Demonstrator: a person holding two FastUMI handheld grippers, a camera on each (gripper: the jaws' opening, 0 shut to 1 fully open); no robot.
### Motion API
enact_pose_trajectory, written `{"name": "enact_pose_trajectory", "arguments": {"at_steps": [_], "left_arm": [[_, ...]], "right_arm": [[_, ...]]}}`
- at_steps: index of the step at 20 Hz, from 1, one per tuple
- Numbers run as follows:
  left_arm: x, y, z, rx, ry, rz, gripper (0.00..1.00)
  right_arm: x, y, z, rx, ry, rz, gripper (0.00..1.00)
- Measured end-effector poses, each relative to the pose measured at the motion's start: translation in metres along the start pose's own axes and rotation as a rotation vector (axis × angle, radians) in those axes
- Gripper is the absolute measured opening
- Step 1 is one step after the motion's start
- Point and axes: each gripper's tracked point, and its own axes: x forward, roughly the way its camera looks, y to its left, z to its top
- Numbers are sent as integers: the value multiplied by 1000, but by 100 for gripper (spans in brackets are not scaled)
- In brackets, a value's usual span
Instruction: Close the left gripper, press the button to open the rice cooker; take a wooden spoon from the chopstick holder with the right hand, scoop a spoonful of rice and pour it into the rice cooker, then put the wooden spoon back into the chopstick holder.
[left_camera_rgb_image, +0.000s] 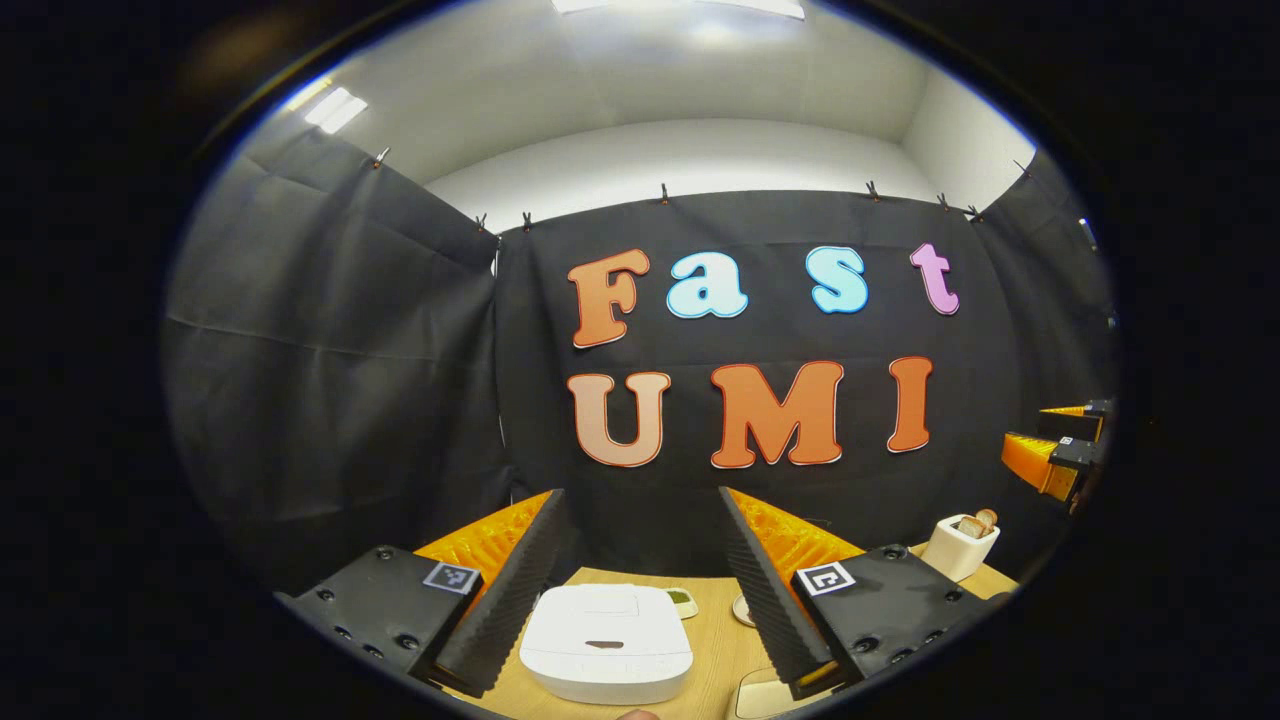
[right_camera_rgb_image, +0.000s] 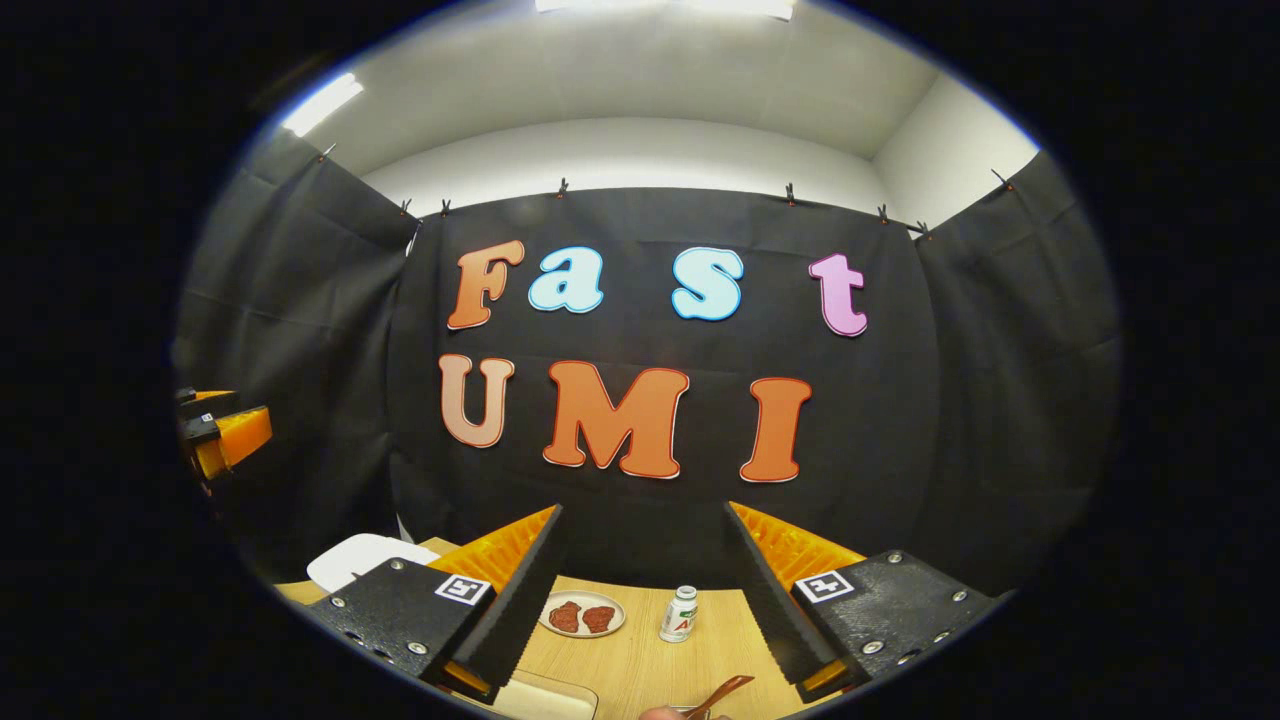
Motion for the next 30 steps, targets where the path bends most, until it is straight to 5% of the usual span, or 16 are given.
{"name": "enact_pose_trajectory", "arguments": {"at_steps": [13,14,17,19,21,30], "left_arm": [[24,38,-23,-10,43,21,99],[28,42,-28,-8,56,24,92],[41,53,-44,-10,97,49,31],[48,51,-59,-60,146,35,7],[43,73,-69,-90,211,90,4],[100,64,-192,-205,594,-7,4]], "right_arm": [[6,-13,-27,-36,19,-29,95],[6,-16,-30,-42,23,-36,95],[7,-25,-40,-45,37,-61,95],[5,-31,-45,-42,44,-74,95],[4,-39,-51,-48,54,-93,95],[-7,-63,-81,-65,114,-158,95]]}}
